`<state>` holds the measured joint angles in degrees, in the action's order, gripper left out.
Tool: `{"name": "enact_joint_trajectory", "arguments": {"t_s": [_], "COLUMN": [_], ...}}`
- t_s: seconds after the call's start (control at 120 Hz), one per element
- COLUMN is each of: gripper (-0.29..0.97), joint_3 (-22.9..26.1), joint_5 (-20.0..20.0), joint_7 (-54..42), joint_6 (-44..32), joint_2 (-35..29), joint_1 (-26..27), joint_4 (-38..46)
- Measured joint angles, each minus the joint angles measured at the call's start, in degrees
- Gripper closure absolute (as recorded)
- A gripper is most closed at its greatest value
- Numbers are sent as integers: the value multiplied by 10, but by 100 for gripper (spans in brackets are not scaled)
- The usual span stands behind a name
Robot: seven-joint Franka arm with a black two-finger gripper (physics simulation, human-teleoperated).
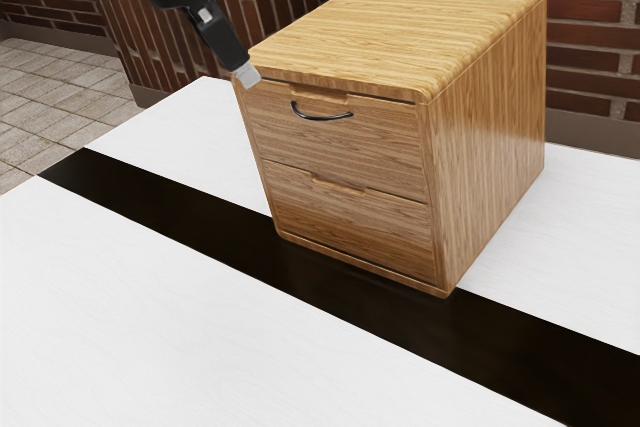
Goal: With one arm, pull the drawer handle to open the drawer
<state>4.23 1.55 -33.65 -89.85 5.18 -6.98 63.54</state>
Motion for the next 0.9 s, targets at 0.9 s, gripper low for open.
{"name": "enact_joint_trajectory", "arguments": {"t_s": [0.9], "gripper": [2], "joint_3": [68], "joint_5": [-172], "joint_7": [-206], "joint_6": [-186], "joint_2": [-114], "joint_1": [22], "joint_4": [260]}}
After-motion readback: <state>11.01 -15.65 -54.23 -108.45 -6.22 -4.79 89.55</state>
